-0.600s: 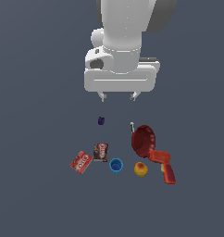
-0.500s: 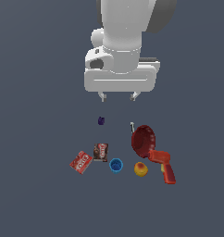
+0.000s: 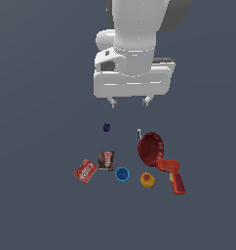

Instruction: Pick up a designated object from a clutter of objects.

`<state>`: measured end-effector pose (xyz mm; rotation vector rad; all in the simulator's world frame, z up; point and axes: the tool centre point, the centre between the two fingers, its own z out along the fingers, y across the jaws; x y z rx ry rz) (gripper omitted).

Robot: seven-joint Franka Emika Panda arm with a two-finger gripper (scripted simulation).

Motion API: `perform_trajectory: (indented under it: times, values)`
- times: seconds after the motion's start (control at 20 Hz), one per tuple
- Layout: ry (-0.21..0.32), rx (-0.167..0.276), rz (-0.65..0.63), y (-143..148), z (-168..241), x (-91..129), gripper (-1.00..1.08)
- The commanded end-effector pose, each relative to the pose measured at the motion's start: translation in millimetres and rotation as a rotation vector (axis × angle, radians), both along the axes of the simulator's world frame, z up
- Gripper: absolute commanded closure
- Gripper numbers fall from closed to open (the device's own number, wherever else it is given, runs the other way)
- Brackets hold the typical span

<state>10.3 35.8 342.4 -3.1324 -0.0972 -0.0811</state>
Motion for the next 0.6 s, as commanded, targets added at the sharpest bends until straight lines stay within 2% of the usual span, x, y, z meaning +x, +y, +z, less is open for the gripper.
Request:
perform_trajectory:
  times: [0.0,0.25,0.55]
  values:
    - [0.000,0.000,0.001,0.0,0.0,0.3,-0.92]
    - [0.001,-0.003,0.025,2.1,-4.7,5.5,-0.92]
    - [0.005,-0.013,0.103,8.5,-20.5,21.4,-0.92]
